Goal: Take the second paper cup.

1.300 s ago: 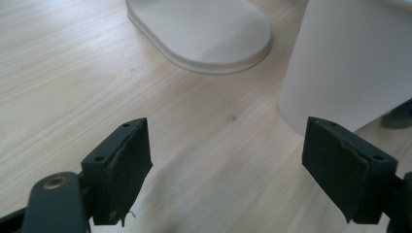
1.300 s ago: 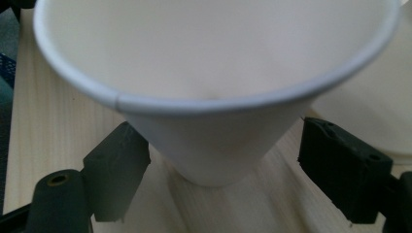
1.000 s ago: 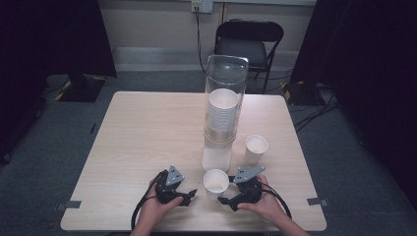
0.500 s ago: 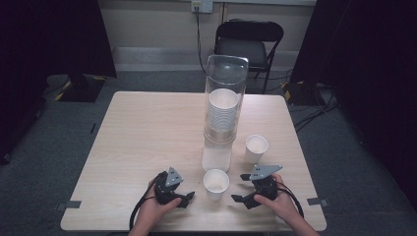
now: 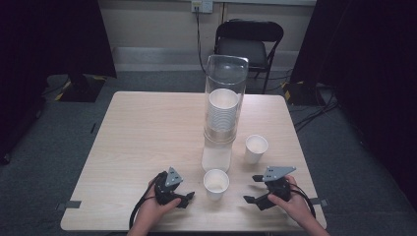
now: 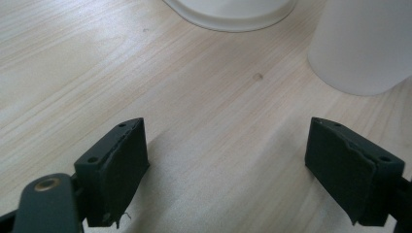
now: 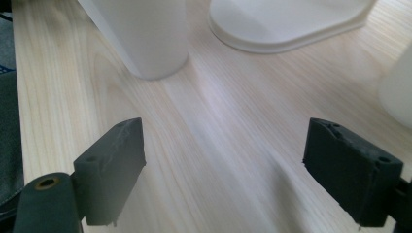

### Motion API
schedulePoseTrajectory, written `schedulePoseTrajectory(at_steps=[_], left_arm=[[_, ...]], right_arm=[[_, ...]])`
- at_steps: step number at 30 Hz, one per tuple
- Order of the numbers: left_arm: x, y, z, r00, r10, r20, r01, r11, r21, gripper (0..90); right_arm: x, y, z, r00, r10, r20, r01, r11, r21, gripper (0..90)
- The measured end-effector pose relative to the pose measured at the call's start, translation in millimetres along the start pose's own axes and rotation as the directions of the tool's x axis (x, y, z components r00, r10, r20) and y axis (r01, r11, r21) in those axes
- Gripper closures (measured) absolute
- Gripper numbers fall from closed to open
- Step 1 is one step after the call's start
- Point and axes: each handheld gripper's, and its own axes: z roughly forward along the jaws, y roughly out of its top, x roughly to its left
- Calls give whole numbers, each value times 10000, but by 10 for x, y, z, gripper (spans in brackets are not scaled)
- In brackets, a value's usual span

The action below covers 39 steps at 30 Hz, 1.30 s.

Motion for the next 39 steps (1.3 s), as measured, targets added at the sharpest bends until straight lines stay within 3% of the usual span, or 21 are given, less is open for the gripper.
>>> schedulePoseTrajectory(at_steps=[4, 14, 32, 39], left_arm=[[0, 0, 1, 10000, -5, -1, 5, 10000, -4, 150], [0, 0, 1, 10000, -8, 3, 8, 10000, -2, 150], [2, 0, 0, 10000, 0, 15, 0, 10000, 7, 149], [0, 0, 1, 10000, -6, 3, 6, 10000, -3, 149]], right_arm=[[-39, -45, -68, 9996, 105, 259, -103, 9999, -92, 145], [-86, -99, -146, 9992, 201, 338, -195, 9997, -168, 143], [-325, -333, -362, 9922, 880, 884, -842, 9954, -466, 144], [-447, -433, -409, 9855, 1291, 1104, -1235, 9908, -559, 144]])
